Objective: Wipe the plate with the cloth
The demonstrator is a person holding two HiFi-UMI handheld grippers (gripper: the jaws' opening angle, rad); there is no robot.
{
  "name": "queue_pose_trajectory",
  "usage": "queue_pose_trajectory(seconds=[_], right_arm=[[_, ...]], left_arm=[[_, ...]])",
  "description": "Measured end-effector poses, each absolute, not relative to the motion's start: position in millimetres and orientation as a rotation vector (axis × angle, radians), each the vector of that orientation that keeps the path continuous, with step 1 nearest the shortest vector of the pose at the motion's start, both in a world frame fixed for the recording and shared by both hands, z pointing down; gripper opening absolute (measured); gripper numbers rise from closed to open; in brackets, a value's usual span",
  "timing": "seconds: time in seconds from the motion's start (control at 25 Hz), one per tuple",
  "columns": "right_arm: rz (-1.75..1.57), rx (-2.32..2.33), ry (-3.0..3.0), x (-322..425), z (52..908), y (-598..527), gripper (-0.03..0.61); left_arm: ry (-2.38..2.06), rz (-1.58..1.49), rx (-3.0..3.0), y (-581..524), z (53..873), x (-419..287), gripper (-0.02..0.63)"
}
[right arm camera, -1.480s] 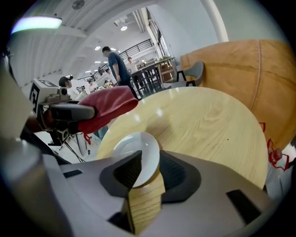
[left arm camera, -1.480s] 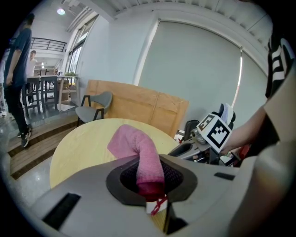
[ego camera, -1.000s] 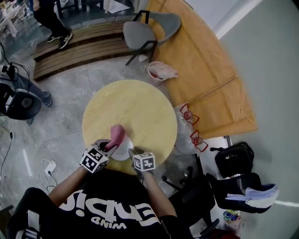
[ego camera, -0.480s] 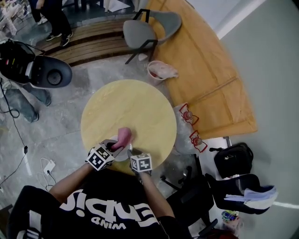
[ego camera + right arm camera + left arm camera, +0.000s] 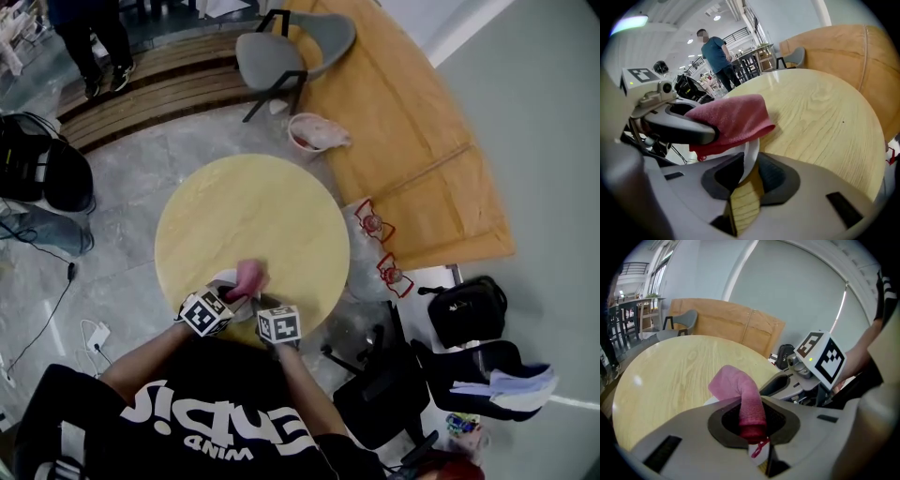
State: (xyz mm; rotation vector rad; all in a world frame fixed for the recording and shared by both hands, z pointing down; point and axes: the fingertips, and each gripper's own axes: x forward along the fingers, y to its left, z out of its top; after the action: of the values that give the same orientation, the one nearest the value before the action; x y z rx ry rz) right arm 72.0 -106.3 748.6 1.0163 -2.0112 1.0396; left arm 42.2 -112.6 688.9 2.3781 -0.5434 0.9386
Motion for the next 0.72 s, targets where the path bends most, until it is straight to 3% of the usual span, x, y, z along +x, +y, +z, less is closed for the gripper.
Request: queue_pose_trajectory(seconds=[0.72], right_arm=[[1.034, 1.032, -1.997, 72.2, 749.9, -107.7, 0.112]], left_arm=[[-0.498, 1.107, 2.306, -112.2, 731.0, 53.2, 0.051]])
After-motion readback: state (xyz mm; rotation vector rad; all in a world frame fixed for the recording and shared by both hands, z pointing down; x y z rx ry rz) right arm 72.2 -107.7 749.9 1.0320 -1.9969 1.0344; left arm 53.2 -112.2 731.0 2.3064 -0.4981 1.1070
